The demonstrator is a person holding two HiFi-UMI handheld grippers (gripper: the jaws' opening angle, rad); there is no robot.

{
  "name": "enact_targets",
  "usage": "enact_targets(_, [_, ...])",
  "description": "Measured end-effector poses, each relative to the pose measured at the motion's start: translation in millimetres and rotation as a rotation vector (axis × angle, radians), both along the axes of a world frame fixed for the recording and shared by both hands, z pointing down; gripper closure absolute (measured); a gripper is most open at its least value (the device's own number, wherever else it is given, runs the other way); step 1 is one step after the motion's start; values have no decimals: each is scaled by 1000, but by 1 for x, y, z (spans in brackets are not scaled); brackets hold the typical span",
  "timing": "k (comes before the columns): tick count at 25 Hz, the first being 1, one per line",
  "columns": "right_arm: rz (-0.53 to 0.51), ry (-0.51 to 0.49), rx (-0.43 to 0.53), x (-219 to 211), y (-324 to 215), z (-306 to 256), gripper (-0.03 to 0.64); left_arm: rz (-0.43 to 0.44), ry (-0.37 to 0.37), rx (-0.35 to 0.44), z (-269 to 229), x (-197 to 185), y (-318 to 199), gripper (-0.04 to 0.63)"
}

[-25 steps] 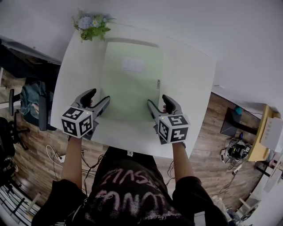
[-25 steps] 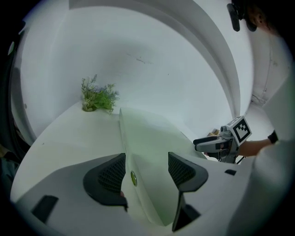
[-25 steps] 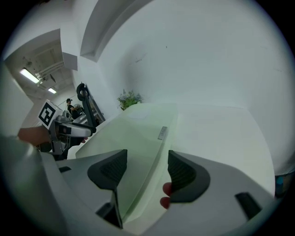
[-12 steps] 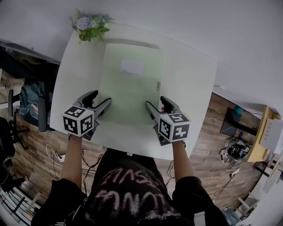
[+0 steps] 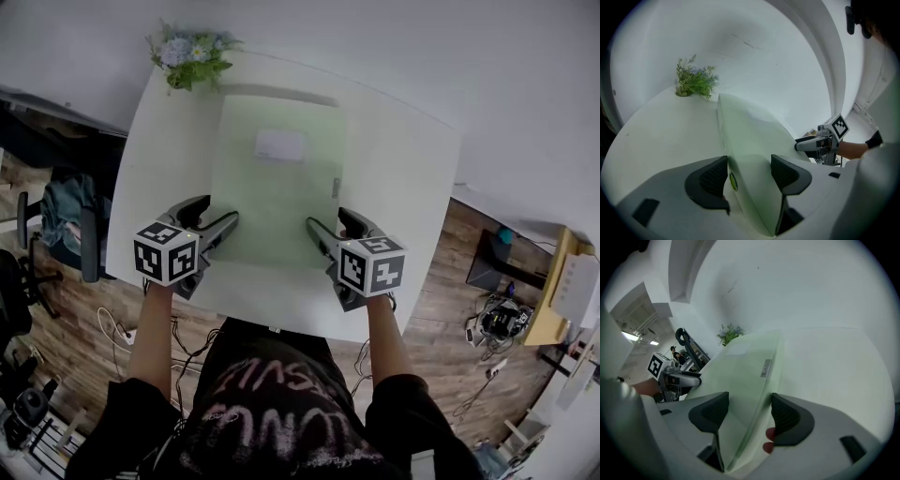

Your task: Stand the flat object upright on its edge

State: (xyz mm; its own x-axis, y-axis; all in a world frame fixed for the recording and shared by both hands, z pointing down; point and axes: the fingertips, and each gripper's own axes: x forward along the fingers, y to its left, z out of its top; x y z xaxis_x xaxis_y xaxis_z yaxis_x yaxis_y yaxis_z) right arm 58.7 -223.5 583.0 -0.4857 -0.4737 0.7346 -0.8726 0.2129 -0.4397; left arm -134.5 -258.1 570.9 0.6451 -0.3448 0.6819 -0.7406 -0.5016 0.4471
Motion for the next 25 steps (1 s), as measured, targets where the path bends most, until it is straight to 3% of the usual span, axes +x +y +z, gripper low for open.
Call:
enact_targets(7, [-14, -14, -26, -1, 0, 2, 344, 32, 2, -31, 4, 3, -1, 299])
enact_targets(13, [-18, -26, -75, -1, 0, 4, 337, 20, 6, -39, 5, 3, -1, 296])
enact_targets(25, [-16, -33, -80, -1, 0, 4, 334, -7, 20, -79, 7, 3, 1, 289])
